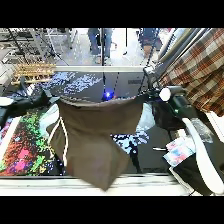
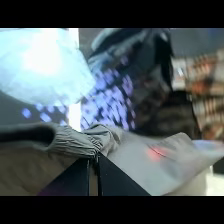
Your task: Fold the clothes and pants, and hang the long-sleeved shirts on hangers.
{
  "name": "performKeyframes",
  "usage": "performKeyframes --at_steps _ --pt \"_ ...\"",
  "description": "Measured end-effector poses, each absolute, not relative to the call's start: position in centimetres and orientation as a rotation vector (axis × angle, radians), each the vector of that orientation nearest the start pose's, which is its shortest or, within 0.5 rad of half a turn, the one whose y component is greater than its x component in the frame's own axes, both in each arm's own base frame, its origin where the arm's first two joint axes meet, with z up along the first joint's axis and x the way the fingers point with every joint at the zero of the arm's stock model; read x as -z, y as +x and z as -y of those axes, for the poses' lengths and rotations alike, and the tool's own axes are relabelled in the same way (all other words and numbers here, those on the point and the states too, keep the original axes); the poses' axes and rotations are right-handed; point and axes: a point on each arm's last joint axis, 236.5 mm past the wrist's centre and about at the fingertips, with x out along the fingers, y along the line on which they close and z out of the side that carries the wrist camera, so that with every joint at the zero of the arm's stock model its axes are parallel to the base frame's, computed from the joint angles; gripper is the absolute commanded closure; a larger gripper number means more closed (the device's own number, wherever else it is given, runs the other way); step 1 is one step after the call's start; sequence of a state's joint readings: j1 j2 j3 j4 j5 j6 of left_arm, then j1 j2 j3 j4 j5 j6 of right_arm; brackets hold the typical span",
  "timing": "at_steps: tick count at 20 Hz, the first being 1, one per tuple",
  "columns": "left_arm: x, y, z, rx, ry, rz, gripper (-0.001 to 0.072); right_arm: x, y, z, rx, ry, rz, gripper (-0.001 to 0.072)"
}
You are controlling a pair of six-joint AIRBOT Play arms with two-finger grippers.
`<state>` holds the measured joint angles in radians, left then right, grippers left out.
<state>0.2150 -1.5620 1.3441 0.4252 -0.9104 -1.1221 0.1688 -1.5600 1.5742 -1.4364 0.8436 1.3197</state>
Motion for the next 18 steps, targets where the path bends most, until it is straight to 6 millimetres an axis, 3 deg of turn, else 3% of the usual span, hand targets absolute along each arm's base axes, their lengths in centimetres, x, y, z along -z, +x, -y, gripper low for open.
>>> performKeyframes --at_steps 2,4,6,8,11,14,15,16,17,18 --pt "-7.5 54.9 5.6 0.409 -0.846 -0.742 0.0700 -8.4 54.3 -12.1 -0.331 -0.165 -0.808 0.0703" --pt "-7.7 55.3 5.2 0.437 -0.858 -0.741 0.0701 -9.8 52.7 -12.8 -0.365 -0.154 -0.846 0.0703" --pt "-8.4 54.8 4.4 0.481 -0.868 -0.755 0.0701 -11.2 49.4 -14.5 -0.438 -0.119 -0.917 0.0703" --pt "-7.3 53.4 2.8 0.485 -0.846 -0.821 0.0700 -11.3 44.6 -17.6 -0.564 -0.068 -1.025 0.0703" --pt "-3.7 50.8 0.2 0.440 -0.757 -0.970 0.0700 -8.3 36.5 -22.9 -0.757 -0.030 -1.222 0.0703" --pt "0.2 48.6 -1.0 0.414 -0.692 -1.115 0.0682 -1.9 28.8 -26.6 -0.840 -0.005 -1.436 0.0700" --pt "1.5 47.9 -0.8 0.421 -0.684 -1.168 0.0549 0.0 26.7 -27.1 -0.841 0.004 -1.493 0.0664" --pt "2.4 47.2 -0.6 0.428 -0.677 -1.207 0.0414 1.7 25.1 -27.1 -0.828 0.013 -1.544 0.0419" --pt "3.2 46.7 -0.5 0.430 -0.672 -1.242 0.0406 2.8 24.0 -26.8 -0.817 0.022 -1.580 0.0216" --pt "3.8 46.2 -0.5 0.433 -0.664 -1.270 0.0406 3.3 23.3 -26.3 -0.804 0.035 -1.603 0.0210"
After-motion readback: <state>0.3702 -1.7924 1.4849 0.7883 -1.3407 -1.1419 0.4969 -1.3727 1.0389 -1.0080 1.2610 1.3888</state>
